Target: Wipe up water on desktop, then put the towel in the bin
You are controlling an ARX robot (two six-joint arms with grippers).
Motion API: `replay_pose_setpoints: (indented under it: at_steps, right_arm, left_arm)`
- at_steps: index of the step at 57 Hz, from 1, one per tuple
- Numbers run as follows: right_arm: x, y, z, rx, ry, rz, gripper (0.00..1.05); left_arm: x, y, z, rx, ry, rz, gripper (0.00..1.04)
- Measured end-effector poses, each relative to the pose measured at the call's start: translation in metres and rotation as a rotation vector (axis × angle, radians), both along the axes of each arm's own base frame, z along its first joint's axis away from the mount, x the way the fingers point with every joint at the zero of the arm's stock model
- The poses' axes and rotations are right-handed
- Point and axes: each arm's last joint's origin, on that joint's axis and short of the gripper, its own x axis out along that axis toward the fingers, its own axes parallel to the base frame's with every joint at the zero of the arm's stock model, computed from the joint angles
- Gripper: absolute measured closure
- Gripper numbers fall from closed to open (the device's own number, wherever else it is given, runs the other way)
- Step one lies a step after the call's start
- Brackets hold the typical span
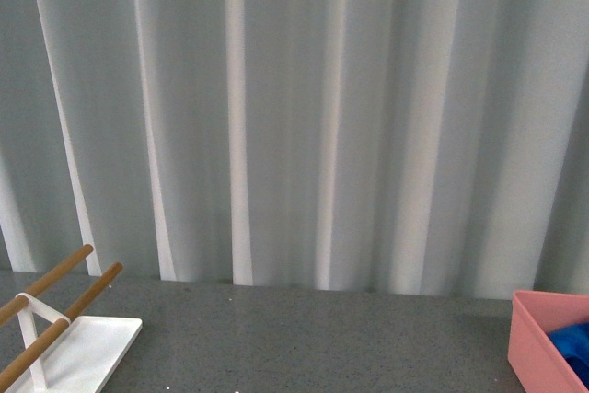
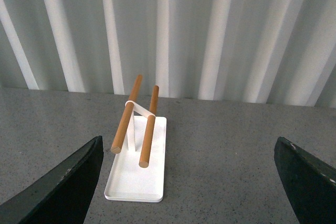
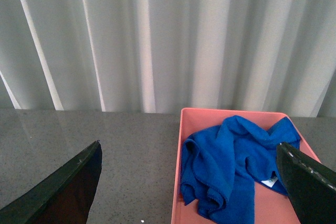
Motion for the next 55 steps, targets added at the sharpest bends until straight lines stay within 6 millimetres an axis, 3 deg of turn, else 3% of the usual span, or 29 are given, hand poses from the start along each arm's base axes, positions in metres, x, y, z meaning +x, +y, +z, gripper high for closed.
replay_pose_setpoints:
  at_steps: [55]
  right_arm:
    - [0.0, 0.0, 0.0, 0.0, 0.0, 0.0, 0.07]
  left_arm:
    - [0.0, 0.0, 0.0, 0.0, 0.0, 0.0, 0.07]
